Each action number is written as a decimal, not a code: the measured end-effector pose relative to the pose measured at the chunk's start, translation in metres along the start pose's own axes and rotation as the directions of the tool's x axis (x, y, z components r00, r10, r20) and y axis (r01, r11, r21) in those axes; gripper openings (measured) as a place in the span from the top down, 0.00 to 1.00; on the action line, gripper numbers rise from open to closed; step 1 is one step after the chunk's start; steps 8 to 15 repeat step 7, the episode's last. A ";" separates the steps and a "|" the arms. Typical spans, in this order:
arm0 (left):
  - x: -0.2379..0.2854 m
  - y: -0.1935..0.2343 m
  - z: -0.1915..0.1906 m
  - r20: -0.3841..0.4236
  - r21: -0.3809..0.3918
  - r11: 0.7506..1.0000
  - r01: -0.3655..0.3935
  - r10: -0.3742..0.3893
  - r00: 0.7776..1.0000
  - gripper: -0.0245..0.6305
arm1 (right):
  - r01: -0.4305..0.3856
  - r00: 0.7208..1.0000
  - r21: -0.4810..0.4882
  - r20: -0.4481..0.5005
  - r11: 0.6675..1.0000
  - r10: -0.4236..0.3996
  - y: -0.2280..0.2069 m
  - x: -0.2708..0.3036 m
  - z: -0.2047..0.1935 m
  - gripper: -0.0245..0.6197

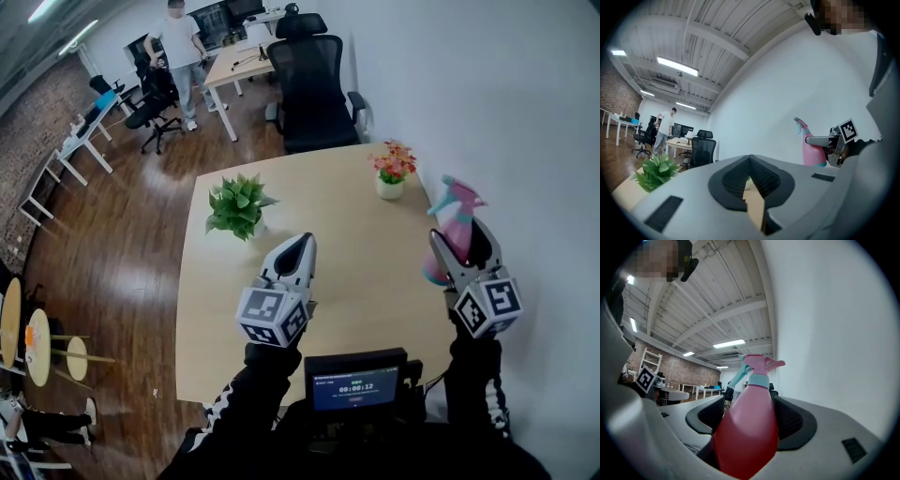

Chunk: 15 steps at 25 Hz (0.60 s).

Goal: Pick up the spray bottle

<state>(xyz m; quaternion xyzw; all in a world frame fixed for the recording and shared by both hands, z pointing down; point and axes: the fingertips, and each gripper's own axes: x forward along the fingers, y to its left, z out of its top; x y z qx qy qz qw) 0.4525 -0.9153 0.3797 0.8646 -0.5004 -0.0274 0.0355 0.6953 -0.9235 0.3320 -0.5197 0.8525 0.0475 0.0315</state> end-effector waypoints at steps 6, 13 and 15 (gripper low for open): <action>-0.006 -0.001 0.003 0.002 0.015 1.000 0.000 0.000 1.000 0.96 | 0.002 1.000 -0.019 0.006 1.000 -0.001 0.004 -0.003 0.009 0.44; -0.007 -0.002 0.003 -0.001 0.023 1.000 0.002 -0.002 1.000 0.96 | 0.004 1.000 -0.018 0.007 1.000 -0.004 0.004 -0.004 0.009 0.44; -0.007 -0.002 0.003 -0.001 0.023 1.000 0.002 -0.002 1.000 0.96 | 0.004 1.000 -0.018 0.007 1.000 -0.004 0.004 -0.004 0.009 0.44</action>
